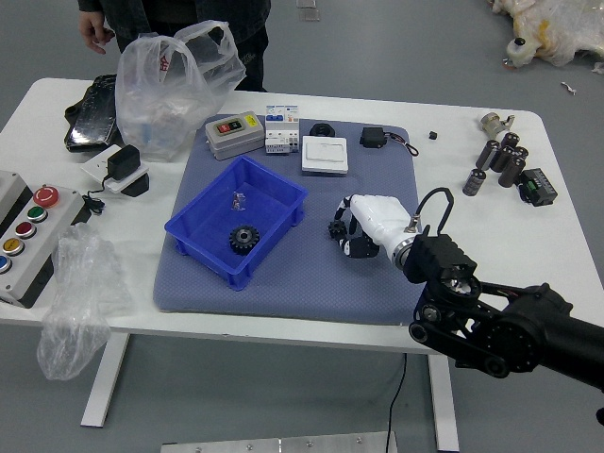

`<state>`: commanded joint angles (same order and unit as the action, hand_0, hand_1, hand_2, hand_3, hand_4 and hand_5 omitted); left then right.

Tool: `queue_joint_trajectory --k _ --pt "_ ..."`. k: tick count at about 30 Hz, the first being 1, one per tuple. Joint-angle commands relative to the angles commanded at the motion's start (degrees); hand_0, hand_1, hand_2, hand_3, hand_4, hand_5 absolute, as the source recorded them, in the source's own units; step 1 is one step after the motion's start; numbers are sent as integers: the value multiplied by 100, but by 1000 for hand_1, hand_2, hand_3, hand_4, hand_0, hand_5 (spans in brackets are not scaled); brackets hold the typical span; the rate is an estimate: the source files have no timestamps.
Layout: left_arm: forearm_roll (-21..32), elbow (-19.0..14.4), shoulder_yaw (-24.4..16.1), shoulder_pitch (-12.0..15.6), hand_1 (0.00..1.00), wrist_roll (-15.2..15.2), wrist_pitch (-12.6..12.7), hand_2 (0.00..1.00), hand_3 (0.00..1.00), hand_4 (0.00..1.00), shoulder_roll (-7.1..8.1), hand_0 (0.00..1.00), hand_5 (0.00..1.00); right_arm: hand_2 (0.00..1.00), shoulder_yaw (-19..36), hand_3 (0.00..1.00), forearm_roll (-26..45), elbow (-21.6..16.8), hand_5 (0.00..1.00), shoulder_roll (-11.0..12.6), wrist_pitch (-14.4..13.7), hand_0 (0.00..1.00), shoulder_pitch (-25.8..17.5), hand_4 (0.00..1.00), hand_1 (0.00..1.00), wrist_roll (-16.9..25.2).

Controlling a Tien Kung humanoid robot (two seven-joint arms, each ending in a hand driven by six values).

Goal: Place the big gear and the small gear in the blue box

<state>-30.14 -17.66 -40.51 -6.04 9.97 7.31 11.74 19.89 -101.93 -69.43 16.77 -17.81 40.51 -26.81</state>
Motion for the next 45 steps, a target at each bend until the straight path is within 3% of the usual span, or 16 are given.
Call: queue_joint_trajectory --k 6,9,14,15,20,21,24,44,45 --pt "-9 -3 -5 0 562 6 0 557 661 742 -4 610 423 427 142 558 -78 -71 182 5 -13 232 196 576 363 -14" --pt "-28 -5 -19 3 562 15 0 558 661 743 -2 610 423 428 125 562 -130 -137 186 -101 -20 234 401 581 363 -28" --pt "-70 -9 -43 6 562 33 -5 558 661 743 0 610 423 428 -23 562 -146 -209 186 -418 -134 234 777 581 363 34" --pt "-78 -11 -47 6 563 36 -6 558 661 744 2 610 425 543 -78 620 -119 -198 209 -511 -180 242 860 582 398 69" --pt "-113 -16 -66 8 563 54 -10 558 661 744 8 610 425 543 -369 620 58 -54 209 -897 -350 242 1146 582 398 210" --pt "-123 -18 -72 9 562 60 -10 558 661 744 10 610 426 634 -445 651 97 -27 214 -978 -380 262 1187 589 467 235" --pt "-145 -21 -88 11 562 73 -11 558 661 744 12 610 426 634 -604 651 167 -1 214 -1121 -440 262 1237 589 467 292" --pt "-290 -35 -128 -30 562 116 -43 558 661 745 -1 610 428 656 -1203 656 675 424 228 -1377 -559 268 1149 602 480 589" --pt "-402 -45 -179 -33 563 163 -64 557 661 746 -8 609 428 669 -1215 704 677 448 246 -1390 -560 280 1146 620 477 593"
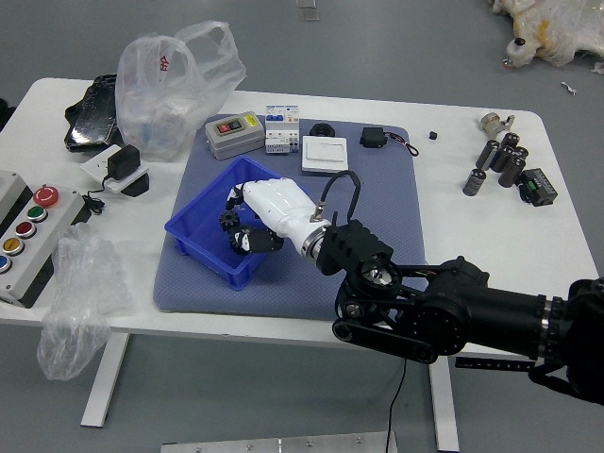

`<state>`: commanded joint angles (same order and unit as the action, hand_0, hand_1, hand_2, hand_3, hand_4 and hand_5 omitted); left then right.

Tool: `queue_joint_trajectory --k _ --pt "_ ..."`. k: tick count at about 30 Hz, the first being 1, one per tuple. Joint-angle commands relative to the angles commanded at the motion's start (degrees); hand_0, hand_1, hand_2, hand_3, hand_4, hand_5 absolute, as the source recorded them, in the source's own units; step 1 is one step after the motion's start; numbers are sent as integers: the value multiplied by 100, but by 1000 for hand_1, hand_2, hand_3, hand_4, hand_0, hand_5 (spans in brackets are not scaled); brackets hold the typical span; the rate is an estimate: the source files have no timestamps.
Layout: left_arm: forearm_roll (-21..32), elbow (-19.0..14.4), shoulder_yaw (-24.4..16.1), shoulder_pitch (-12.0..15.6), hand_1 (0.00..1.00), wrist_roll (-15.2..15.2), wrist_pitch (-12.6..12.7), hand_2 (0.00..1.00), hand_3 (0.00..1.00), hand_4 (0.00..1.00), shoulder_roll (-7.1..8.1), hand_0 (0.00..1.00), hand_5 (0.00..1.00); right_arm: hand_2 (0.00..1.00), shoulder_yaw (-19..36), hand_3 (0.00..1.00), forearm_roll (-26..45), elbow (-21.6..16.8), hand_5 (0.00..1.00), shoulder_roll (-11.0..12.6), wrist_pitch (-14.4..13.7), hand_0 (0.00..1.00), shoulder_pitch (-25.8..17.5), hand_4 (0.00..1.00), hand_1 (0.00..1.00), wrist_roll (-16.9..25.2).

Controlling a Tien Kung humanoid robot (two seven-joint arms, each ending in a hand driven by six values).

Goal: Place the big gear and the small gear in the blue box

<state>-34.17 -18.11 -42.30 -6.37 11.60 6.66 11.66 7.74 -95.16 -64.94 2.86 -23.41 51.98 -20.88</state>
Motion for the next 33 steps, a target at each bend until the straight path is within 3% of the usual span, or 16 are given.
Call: queue_joint_trajectory --k 5,6,11,12,21,29,30,33 --pt "-185 -23 -102 -10 563 88 -26 557 661 746 -28 609 428 669 14 704 -19 83 246 -38 -12 280 -23 620 477 8" --pt "-189 -23 -106 -13 563 90 -25 558 662 746 -30 609 428 794 18 840 -24 100 263 -46 -13 291 -27 647 492 12" --pt "-154 -20 -92 -23 563 69 -14 558 662 746 -29 609 428 794 28 840 -25 193 263 -86 8 291 -46 647 492 15" --pt "-148 -19 -90 -23 562 66 -12 557 661 746 -28 610 428 924 26 917 -22 208 308 -90 18 305 -48 705 517 8" --pt "-114 -17 -84 5 562 59 -1 557 661 746 -39 610 429 933 79 929 -57 239 310 -74 56 304 -78 702 510 -3" --pt "-71 -22 -90 95 563 76 16 557 661 746 -89 609 429 917 894 912 -273 -313 308 355 -59 302 -298 695 508 60" --pt "-73 -23 -98 106 563 82 18 557 660 746 -92 610 429 853 1053 865 -209 -434 311 456 -109 359 -381 695 588 126" --pt "-41 -21 -85 122 563 69 25 557 660 746 -93 610 429 853 1411 865 45 -694 311 696 -268 359 -642 695 588 370"
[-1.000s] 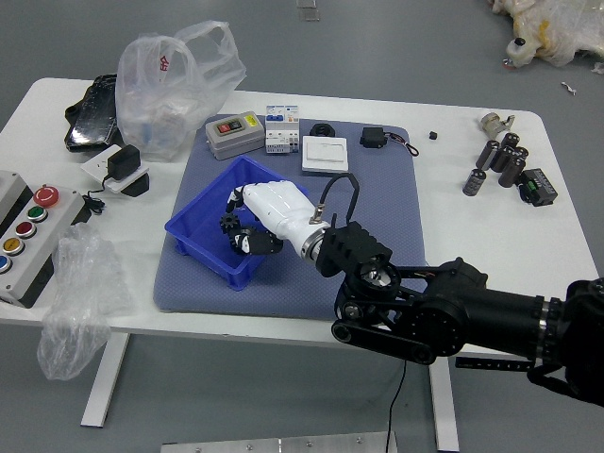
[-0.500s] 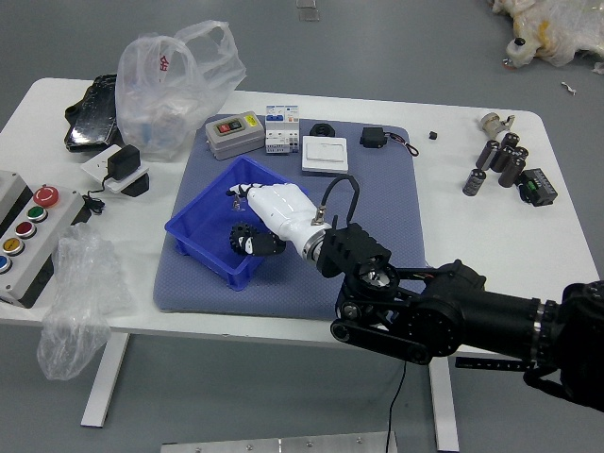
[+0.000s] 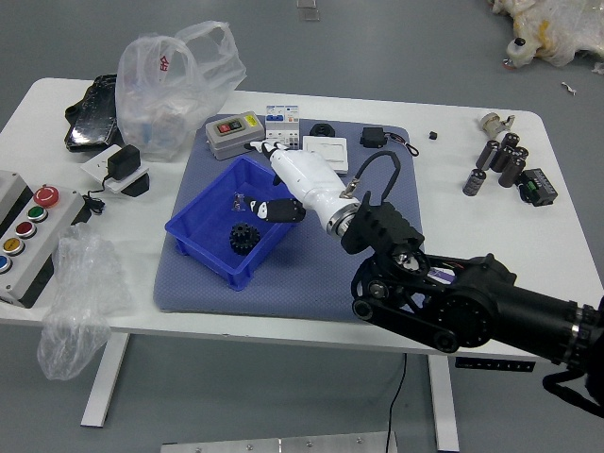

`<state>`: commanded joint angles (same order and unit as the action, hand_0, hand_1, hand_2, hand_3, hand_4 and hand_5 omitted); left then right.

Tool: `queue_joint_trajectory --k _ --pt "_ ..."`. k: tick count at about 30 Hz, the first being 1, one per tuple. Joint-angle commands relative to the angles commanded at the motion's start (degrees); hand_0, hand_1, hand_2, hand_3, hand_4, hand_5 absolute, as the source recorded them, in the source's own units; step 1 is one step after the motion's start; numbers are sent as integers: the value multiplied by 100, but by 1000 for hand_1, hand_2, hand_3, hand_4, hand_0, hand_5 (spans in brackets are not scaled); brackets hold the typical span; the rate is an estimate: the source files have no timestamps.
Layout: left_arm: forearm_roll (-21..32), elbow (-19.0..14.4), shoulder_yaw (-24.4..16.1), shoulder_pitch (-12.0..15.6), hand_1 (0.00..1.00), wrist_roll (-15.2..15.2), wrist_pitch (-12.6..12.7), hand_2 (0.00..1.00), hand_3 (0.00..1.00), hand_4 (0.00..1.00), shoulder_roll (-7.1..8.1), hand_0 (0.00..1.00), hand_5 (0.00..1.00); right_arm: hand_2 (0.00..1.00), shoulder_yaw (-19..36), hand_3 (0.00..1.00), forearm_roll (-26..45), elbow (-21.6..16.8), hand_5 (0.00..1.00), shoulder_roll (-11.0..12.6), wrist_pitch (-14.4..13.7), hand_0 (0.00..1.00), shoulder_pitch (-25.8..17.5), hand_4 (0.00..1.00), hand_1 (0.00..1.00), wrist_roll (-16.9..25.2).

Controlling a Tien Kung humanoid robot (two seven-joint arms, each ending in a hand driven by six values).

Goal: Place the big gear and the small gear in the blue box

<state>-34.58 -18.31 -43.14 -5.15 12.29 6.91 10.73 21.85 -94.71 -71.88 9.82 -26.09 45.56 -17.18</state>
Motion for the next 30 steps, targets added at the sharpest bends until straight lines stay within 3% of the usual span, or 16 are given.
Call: queue_joint_trajectory --k 2,3,8,9,14,15,23,30 --pt "32 3 13 10 563 -15 8 557 660 746 1 610 429 853 317 865 256 -168 311 193 -141 359 -270 695 588 268" --pt "40 4 13 18 562 -15 11 557 659 747 0 610 430 783 476 816 378 -203 315 266 -197 419 -406 701 620 408" --pt "26 4 -23 44 562 4 19 557 659 747 -6 610 430 783 1184 816 947 -262 315 403 -293 419 -1048 701 620 1084" --pt "34 5 -19 48 563 0 20 556 658 747 -8 609 429 800 1295 809 1039 -271 328 415 -299 726 -1156 725 761 1197" --pt "106 12 15 68 563 -33 31 556 658 747 -3 609 429 800 1529 809 1699 -250 328 398 -289 726 -1550 725 761 1840" --pt "126 13 24 68 563 -41 35 556 657 746 0 609 425 868 1524 837 1835 -240 319 384 -282 807 -1576 746 825 1957" --pt "246 29 90 56 563 -100 50 555 657 743 43 610 421 880 1753 844 3145 -329 319 441 -124 834 -1921 781 841 3030" --pt "872 140 472 64 569 -466 87 555 655 739 133 613 416 864 2026 834 3549 -314 320 607 -72 805 -2434 764 832 3217"
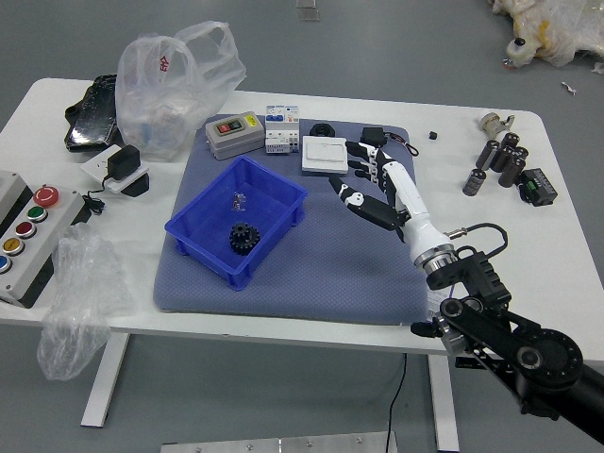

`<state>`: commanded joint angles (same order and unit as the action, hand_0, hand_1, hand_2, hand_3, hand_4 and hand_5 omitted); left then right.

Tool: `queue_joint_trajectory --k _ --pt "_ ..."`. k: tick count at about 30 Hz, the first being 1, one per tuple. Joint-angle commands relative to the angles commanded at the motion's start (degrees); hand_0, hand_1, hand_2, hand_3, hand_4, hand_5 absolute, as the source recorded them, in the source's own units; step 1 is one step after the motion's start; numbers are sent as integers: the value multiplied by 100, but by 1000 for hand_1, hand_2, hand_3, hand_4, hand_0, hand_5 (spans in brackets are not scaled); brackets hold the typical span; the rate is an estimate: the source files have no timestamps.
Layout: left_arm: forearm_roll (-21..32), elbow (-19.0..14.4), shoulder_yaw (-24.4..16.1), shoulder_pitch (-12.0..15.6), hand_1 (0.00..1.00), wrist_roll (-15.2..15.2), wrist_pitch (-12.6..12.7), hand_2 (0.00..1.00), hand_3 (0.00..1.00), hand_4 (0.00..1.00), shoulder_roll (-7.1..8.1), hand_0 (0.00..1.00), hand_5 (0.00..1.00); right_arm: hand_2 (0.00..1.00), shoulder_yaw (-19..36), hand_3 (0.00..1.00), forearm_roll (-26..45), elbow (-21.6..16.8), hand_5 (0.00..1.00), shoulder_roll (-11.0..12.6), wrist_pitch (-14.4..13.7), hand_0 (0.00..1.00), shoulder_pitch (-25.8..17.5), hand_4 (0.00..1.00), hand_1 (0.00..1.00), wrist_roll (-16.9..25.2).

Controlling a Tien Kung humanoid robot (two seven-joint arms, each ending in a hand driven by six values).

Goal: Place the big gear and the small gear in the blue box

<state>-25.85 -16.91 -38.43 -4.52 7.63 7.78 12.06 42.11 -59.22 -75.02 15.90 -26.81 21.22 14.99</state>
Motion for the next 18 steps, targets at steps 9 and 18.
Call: queue_joint_trajectory --k 9,18 --pt "14 19 94 -41 569 -48 -44 556 653 736 -34 611 410 833 233 825 64 79 339 -9 -11 788 -255 760 809 23" --pt "41 44 206 -106 499 -92 -103 518 653 735 -61 611 408 823 267 823 280 55 349 24 68 777 -359 785 798 23"
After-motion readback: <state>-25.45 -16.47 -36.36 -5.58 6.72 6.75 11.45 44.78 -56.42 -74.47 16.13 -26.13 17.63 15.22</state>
